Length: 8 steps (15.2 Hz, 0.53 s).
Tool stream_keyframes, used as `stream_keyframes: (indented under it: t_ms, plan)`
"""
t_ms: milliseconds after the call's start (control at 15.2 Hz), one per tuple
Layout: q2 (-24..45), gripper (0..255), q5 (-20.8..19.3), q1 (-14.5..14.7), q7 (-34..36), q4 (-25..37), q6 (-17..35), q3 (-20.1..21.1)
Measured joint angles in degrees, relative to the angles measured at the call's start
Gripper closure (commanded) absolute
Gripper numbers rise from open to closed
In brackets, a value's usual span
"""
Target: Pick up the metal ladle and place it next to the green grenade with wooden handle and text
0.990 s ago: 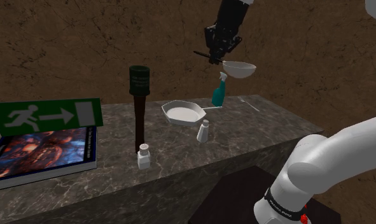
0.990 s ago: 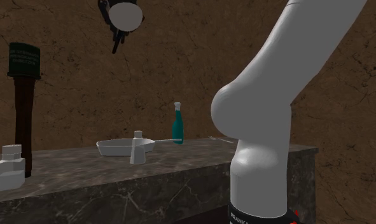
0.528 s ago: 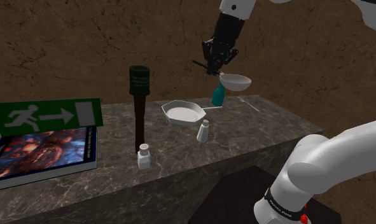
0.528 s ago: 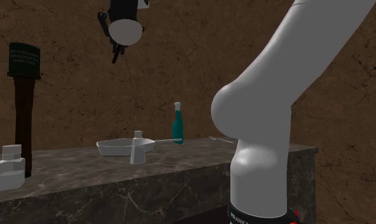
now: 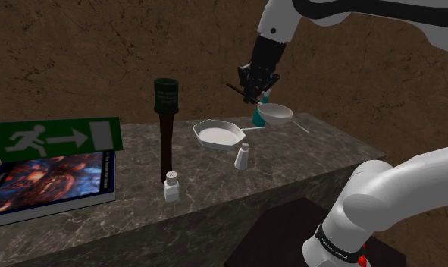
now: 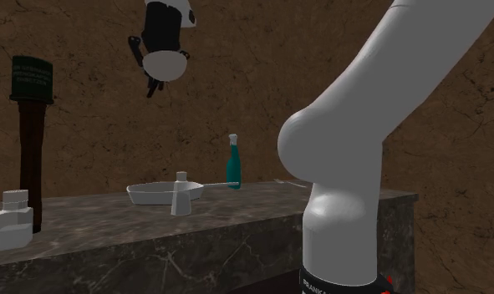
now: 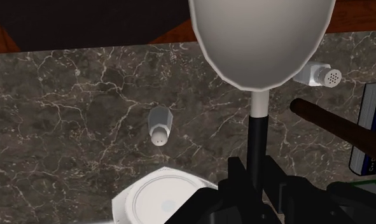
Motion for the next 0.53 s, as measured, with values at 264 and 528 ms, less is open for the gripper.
stream_keyframes:
  t_ms: [264, 528]
  plan:
    - [-0.79, 255, 0.28, 0.16, -0.15, -3.62, 2.84, 0.24]
    - [-1.64, 255, 0.61, 0.35, -0.29, -7.36, 5.73, 0.52]
